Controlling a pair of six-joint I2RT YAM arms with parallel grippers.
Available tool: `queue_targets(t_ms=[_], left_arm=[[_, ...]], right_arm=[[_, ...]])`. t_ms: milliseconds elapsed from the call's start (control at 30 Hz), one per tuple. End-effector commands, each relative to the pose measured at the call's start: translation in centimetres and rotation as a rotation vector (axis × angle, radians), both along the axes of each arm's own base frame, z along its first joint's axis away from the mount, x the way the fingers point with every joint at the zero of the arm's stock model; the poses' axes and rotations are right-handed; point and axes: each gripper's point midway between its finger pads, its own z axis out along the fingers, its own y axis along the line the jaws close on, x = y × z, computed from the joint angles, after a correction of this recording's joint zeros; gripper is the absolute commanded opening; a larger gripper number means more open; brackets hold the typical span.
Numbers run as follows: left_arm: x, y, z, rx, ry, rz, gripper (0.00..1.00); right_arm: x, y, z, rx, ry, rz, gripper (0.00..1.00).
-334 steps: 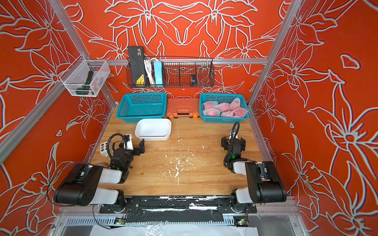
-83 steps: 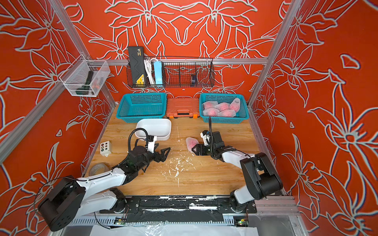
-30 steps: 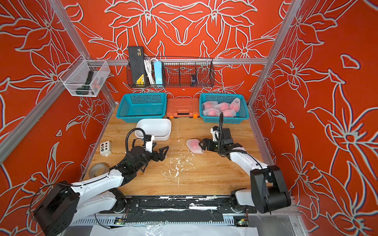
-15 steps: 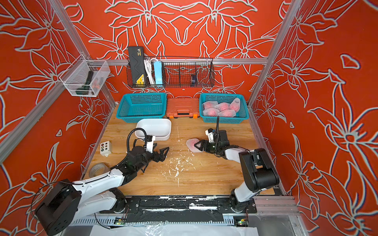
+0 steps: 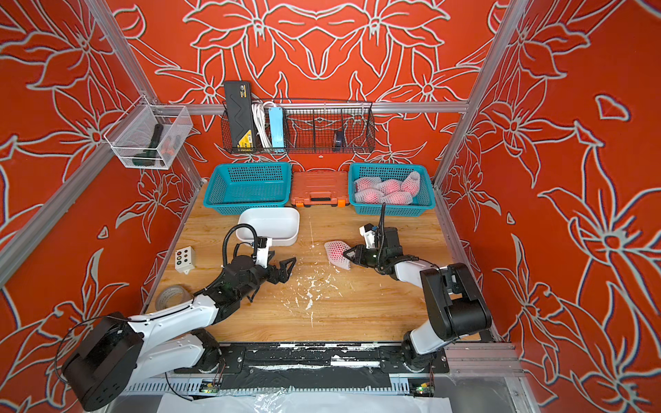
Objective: Remove foam nets from apples
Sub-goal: Remove the foam net from the apple.
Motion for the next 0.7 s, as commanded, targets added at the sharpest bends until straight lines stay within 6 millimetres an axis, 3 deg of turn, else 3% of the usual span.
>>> queue_targets(t_ms=[0,200,400,533,667], left_arm=[[0.4,-0.1,1.1,-0.011,-0.021,0.007,0.98],[0.5,0.3,1.4,-0.011,-0.026,0.033,0.98],[0.5,0.8,1.6,-0.018,-0.036,0.056,0.97],[0.4,1.1,1.8,-0.016,-0.031,0.072,0.97],[0.3,1.2,2.0,-0.012,-0.040,0.071,0.97]], right_arm=[[0.1,0.2,1.3,0.001,-0.007,0.005,0.21],[-0.7,-0.3,3.7,-0.175,-0.020,0.035,0.11],[-0.9,-0.6,4.2,-0.320,0.028,0.073,0.02],[-2.2,-0.9,5.5,-0.578,0.052,0.134,0.02],[-3.9,1.4,7.8,-0.497,0.098,0.241,0.00]])
